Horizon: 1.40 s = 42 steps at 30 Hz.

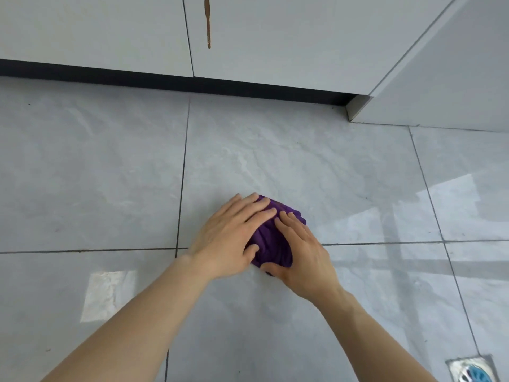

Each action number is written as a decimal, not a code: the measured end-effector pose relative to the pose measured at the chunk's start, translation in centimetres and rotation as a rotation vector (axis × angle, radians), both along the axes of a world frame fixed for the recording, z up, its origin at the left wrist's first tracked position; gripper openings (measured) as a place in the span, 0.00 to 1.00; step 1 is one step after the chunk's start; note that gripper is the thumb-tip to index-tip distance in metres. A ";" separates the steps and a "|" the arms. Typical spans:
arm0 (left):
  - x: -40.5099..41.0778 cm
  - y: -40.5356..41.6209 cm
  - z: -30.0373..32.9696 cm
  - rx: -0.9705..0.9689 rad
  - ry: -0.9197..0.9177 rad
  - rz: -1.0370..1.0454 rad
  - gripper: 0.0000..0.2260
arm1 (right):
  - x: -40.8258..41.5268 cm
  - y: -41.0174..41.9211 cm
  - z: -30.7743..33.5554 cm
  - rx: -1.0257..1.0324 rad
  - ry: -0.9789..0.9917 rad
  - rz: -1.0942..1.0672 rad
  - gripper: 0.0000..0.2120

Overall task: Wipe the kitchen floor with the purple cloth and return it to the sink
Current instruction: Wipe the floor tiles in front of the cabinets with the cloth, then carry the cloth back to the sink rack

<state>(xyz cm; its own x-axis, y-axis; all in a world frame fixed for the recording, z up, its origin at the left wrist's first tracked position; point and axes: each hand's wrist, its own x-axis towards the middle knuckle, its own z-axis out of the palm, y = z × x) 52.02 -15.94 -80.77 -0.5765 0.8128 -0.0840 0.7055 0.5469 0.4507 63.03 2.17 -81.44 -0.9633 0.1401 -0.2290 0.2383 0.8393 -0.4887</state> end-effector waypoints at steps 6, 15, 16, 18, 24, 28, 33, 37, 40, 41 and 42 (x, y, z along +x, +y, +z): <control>0.8 0.8 -0.3 -0.085 -0.079 0.007 0.31 | 0.9 -1.2 0.0 0.009 0.060 -0.026 0.37; 5.6 -0.5 0.5 -0.211 -0.059 0.078 0.27 | 3.0 -2.7 0.9 0.040 0.131 0.007 0.30; 6.1 -0.6 0.5 -0.223 -0.068 0.081 0.27 | 3.3 -2.7 1.1 0.033 0.105 0.027 0.29; 6.9 -0.9 0.6 -0.243 -0.117 0.085 0.25 | 3.9 -2.6 1.5 0.012 0.025 0.079 0.27; 8.6 -2.2 1.9 -0.222 -0.461 0.133 0.21 | 5.1 -1.5 3.2 -0.180 -0.244 0.130 0.24; 7.5 -2.6 4.3 -0.184 -0.555 0.203 0.19 | 4.8 -0.7 5.5 -0.256 -0.252 0.063 0.20; 4.5 -2.6 10.6 -0.123 -0.543 0.290 0.19 | 2.8 -0.2 11.2 -0.262 -0.184 -0.028 0.18; 2.8 -2.1 18.7 -0.097 -0.505 0.300 0.19 | 1.4 -0.2 19.2 -0.294 -0.139 -0.080 0.17; 2.4 -1.8 26.6 -0.093 -0.471 0.309 0.19 | 0.8 -0.2 27.2 -0.257 -0.111 -0.068 0.17; 2.4 -1.7 29.6 -0.088 -0.454 0.310 0.19 | 0.7 -0.2 30.2 -0.242 -0.105 -0.063 0.17; 2.4 -1.6 32.8 -0.083 -0.436 0.309 0.19 | 0.6 -0.2 33.4 -0.229 -0.100 -0.059 0.16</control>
<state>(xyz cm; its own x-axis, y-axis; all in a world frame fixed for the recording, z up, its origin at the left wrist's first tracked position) 54.45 -17.59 -47.95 -0.6850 0.5912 -0.4256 0.2630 0.7456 0.6124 63.67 1.93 -48.00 -0.9258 0.1290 -0.3552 0.3405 0.6926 -0.6359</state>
